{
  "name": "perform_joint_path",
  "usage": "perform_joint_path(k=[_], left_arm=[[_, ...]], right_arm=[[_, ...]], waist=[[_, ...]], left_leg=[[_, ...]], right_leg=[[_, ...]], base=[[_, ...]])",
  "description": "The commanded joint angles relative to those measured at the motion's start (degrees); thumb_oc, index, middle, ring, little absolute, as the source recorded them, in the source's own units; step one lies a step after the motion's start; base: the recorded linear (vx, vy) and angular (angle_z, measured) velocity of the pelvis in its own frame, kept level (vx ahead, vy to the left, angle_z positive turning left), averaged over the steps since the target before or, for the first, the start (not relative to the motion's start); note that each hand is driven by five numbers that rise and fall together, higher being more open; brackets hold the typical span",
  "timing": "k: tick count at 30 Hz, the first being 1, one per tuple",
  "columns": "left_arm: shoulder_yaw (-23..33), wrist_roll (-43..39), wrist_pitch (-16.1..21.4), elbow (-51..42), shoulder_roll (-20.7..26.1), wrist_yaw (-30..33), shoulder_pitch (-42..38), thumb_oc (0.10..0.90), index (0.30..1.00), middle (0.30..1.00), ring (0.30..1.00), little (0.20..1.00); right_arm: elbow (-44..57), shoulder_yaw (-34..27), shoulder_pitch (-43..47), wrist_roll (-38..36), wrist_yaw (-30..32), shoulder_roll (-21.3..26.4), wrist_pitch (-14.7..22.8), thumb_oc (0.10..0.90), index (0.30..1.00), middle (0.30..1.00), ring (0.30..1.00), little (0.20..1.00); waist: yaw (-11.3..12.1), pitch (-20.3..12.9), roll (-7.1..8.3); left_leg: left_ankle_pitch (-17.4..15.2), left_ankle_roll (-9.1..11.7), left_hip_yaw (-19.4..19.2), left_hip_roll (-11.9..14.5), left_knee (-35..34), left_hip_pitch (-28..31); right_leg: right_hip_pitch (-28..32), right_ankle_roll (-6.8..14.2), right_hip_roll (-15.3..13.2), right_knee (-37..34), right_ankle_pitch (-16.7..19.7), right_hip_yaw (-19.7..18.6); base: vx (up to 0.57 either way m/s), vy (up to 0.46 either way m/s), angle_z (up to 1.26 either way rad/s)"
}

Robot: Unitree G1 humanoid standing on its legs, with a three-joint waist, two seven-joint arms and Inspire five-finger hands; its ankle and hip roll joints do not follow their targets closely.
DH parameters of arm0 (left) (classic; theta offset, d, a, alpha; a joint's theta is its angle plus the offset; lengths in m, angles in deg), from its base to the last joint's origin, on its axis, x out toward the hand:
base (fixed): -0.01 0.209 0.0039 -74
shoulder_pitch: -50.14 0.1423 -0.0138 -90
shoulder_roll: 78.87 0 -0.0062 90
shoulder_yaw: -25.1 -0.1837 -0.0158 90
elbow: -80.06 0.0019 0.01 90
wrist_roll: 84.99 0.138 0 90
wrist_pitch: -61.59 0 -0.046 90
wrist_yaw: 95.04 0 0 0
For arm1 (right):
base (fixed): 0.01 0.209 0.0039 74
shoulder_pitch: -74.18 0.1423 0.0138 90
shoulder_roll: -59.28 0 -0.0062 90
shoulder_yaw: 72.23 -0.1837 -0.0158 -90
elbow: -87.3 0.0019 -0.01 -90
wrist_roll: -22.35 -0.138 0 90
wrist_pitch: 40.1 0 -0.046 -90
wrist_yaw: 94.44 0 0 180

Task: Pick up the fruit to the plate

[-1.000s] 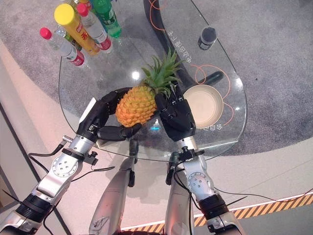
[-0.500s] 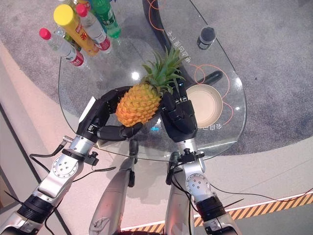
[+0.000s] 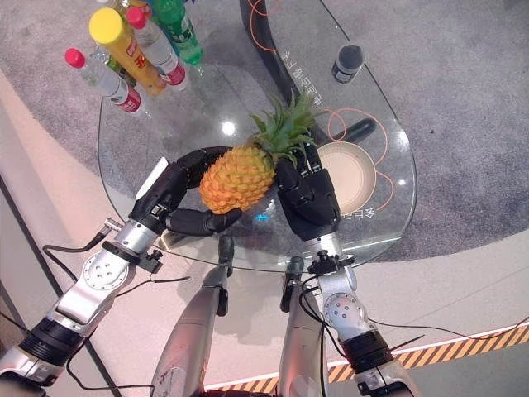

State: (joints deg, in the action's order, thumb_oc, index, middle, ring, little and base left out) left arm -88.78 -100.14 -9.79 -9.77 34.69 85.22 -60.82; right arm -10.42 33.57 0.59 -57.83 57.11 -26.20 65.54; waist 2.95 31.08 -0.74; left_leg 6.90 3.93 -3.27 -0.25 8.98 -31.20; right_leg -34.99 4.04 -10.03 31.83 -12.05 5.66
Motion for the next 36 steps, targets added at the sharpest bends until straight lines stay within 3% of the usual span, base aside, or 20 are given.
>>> perform_joint_path(k=[1,7,21,28,36], left_arm=[[-4.6,6.3,2.7,-6.3,0.3,-6.4,-2.6,0.100,0.300,0.300,0.300,0.200],[-9.1,8.2,-1.5,-6.1,5.2,-12.3,-6.9,0.100,0.300,0.300,0.300,0.200],[-16.2,4.4,-2.4,-7.6,8.2,-26.5,-13.2,0.100,0.300,0.300,0.300,0.200],[-17.6,4.4,-3.0,-7.3,7.5,-27.2,-14.3,0.100,0.300,0.300,0.300,0.200],[-19.5,5.6,-3.9,-6.6,7.4,-28.1,-16.2,0.100,0.300,0.300,0.300,0.200]], right_arm=[[7.5,1.9,8.2,0.8,-3.9,-0.2,1.6,0.800,0.900,0.900,0.900,0.900],[4.3,3.1,10.0,-3.1,-2.5,2.4,3.2,0.800,0.900,0.900,0.900,0.900],[1.5,4.5,13.1,-7.2,-1.5,3.2,5.6,0.800,0.900,0.900,0.900,0.900],[0.8,4.7,14.2,-8.2,-0.3,2.4,7.1,0.800,0.900,0.900,0.900,0.900],[-0.2,3.7,15.7,-9.8,4.1,1.0,11.7,0.800,0.900,0.900,0.900,0.900]], waist=[[-1.9,-1.3,-0.01],[-2.1,-1.3,-0.37],[-2.5,-1.3,-0.85],[-2.4,-1.3,-1.00],[-2.3,-1.3,-1.21]], left_leg=[[-10.1,-2.3,0.2,-4.1,12.0,0.0],[-9.9,-2.3,-0.2,-3.9,11.8,-0.2],[-10.2,-2.4,-0.9,-4.1,12.3,-1.1],[-10.2,-2.4,-0.9,-4.2,12.3,-1.4],[-10.4,-2.5,-1.1,-4.5,12.5,-1.9]], right_leg=[[5.2,2.2,1.3,-17.8,15.8,2.1],[5.1,2.5,1.0,-18.4,16.3,1.9],[4.3,3.0,0.5,-18.7,17.0,1.4],[3.9,3.1,0.3,-18.9,17.2,1.4],[3.7,3.2,0.0,-19.1,17.5,1.8]], base=[[0.00,0.000,0.00],[0.00,0.012,0.00],[0.00,0.000,0.00],[0.00,0.000,0.00],[0.00,0.009,0.00]])
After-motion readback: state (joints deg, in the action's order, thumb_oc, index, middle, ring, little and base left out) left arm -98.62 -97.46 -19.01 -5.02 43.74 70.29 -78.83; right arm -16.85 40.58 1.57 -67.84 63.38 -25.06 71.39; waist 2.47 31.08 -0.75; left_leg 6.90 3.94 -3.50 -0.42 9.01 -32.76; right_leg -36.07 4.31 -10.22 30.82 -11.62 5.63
